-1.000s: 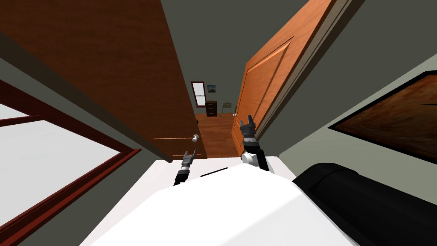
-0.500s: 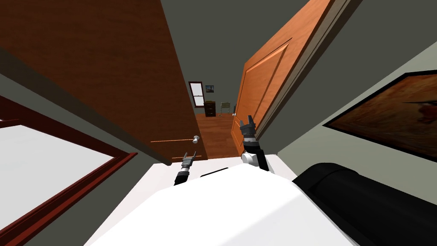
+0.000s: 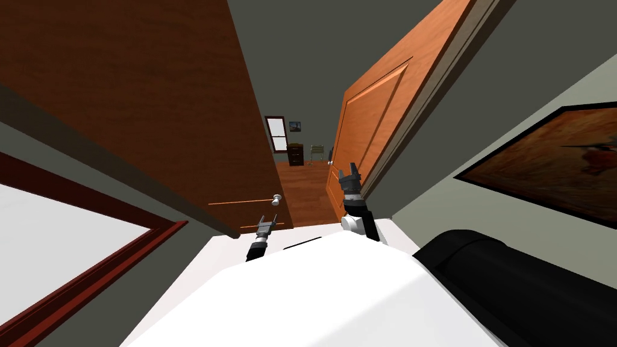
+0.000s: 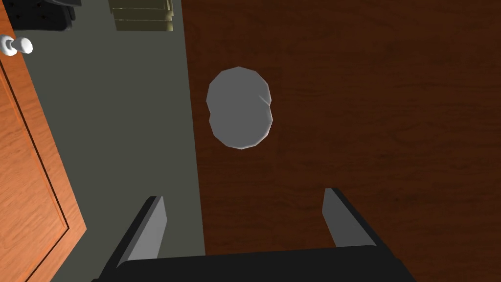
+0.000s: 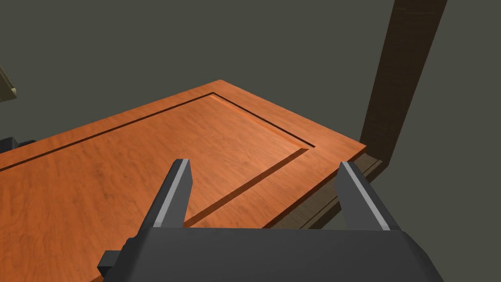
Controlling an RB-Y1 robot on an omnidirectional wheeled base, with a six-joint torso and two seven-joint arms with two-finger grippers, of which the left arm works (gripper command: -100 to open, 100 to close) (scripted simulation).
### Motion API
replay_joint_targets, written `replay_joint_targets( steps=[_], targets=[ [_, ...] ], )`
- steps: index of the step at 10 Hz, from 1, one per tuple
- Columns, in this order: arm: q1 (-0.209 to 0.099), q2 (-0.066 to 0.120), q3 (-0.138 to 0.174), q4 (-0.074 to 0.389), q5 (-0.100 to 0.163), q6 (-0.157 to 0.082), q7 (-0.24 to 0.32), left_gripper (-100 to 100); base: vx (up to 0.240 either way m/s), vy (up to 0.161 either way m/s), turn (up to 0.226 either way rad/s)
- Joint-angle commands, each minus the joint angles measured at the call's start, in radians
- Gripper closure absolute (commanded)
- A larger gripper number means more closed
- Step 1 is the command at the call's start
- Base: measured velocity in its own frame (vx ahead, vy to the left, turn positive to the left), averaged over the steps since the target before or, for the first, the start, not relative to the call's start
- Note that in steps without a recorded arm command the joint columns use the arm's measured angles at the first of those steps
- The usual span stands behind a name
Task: Push the door open
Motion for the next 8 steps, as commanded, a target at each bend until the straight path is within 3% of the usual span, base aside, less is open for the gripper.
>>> replay_joint_targets(
  steps=[1,7,8],
  targets=[
    [-0.005,-0.003,0.004,0.006,0.0,-0.001,-0.001,-100,0.19,-0.018,-0.022],
    [-0.018,-0.013,0.015,0.026,0.0,-0.004,-0.004,-100,0.176,-0.013,-0.021],
    [-0.018,-0.013,0.015,0.026,0.0,-0.004,-0.004,100,-0.011,0.0,-0.003]
  ],
)
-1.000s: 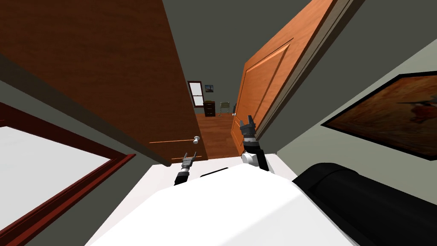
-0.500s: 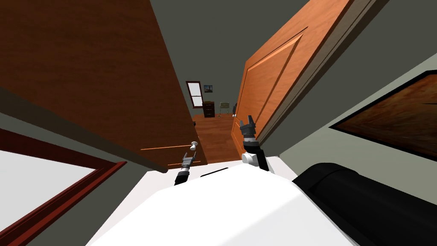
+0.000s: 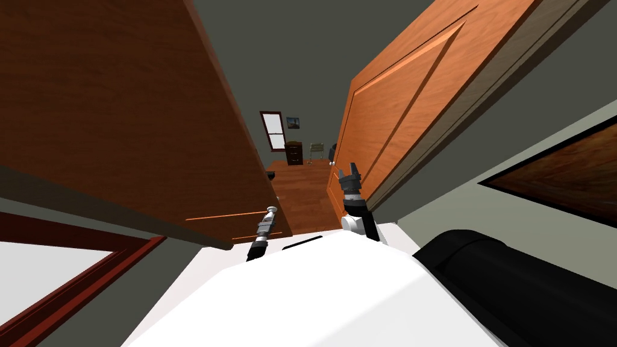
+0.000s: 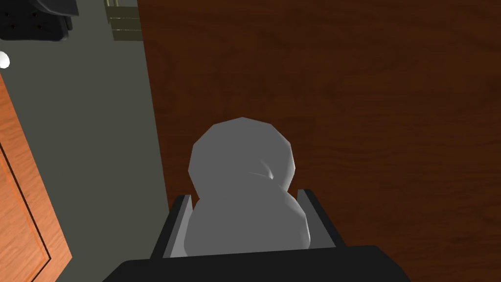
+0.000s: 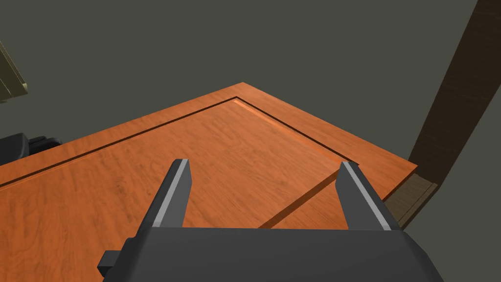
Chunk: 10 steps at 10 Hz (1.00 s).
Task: Push the door open
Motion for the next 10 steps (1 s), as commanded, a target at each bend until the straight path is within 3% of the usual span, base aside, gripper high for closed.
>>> replay_joint_targets(
  steps=[1,5,10],
  targets=[
    [0.001,0.001,0.001,0.0,0.0,0.0,0.0,100,-0.026,-0.001,-0.014],
    [0.001,0.001,0.001,0.0,0.0,0.0,0.0,100,-0.003,0.0,-0.002],
    [-0.015,-0.004,0.009,0.012,0.021,-0.001,0.116,100,0.024,-0.007,-0.002]
  ],
)
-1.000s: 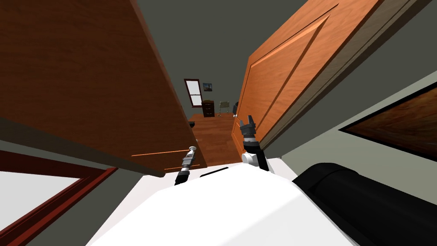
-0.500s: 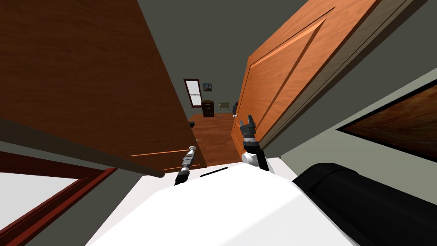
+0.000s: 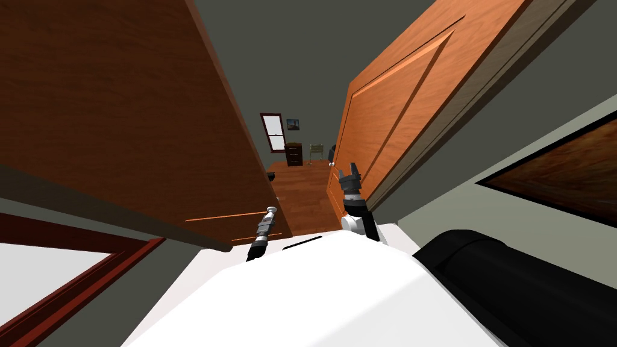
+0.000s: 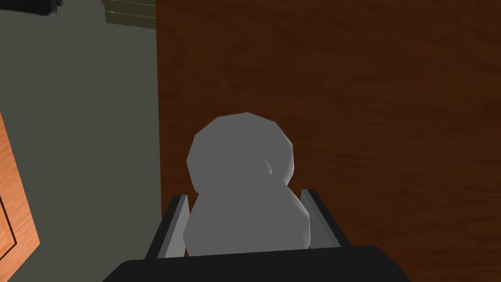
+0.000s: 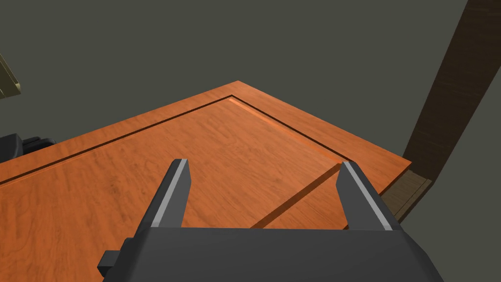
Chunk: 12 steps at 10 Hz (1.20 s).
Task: Push the door open
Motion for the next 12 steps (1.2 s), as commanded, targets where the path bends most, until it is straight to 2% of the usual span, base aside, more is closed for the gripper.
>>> replay_joint_targets(
  steps=[1,6,7,9,10,12],
  targets=[
    [-0.005,0.0,0.005,-0.003,0.008,-0.003,0.039,100,0.025,-0.007,-0.005],
    [-0.019,-0.005,0.014,0.012,0.033,-0.008,0.17,100,0.035,-0.007,-0.006],
    [-0.019,-0.005,0.014,0.012,0.033,-0.008,0.177,100,0.025,-0.007,-0.003],
    [-0.025,-0.008,0.019,0.02,0.045,-0.01,0.236,100,0.033,-0.004,-0.003],
    [-0.025,-0.008,0.019,0.02,0.045,-0.01,0.24,100,0.03,-0.01,-0.006],
    [-0.033,-0.011,0.024,0.028,0.059,-0.012,0.305,100,0.031,-0.004,-0.005]
  ],
)
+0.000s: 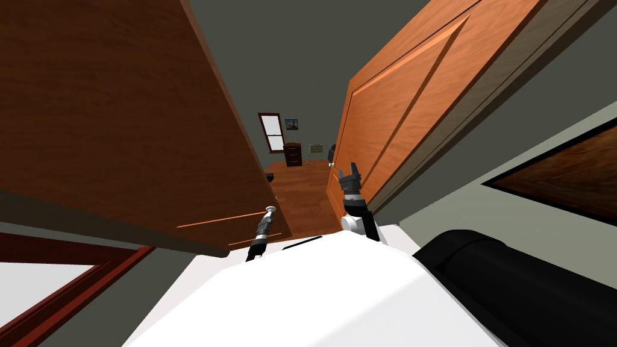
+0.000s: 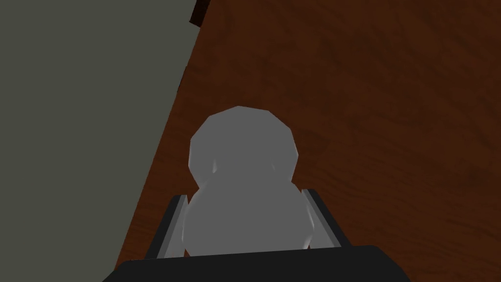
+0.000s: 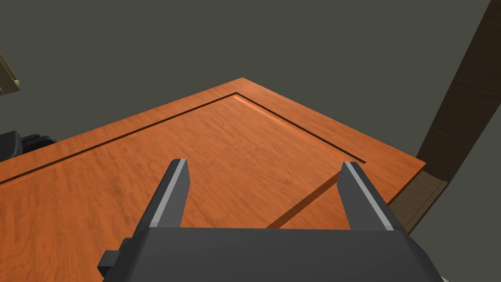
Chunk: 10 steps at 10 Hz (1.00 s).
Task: Push the door open
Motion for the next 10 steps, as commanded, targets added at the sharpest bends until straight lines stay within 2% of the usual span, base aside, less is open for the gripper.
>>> replay_joint_targets(
  steps=[1,3,4,5,10],
  targets=[
    [-0.006,0.002,0.009,0.001,0.007,-0.004,0.028,100,0.033,-0.005,-0.002],
    [-0.014,-0.001,0.014,0.01,0.021,-0.007,0.091,100,0.036,-0.008,-0.002],
    [-0.014,-0.001,0.014,0.01,0.021,-0.007,0.099,100,0.03,-0.002,-0.002],
    [-0.018,-0.003,0.017,0.014,0.029,-0.008,0.138,100,0.029,0.001,-0.008],
    [-0.031,-0.008,0.027,0.029,0.053,-0.013,0.255,100,0.042,-0.006,-0.003]
  ],
)
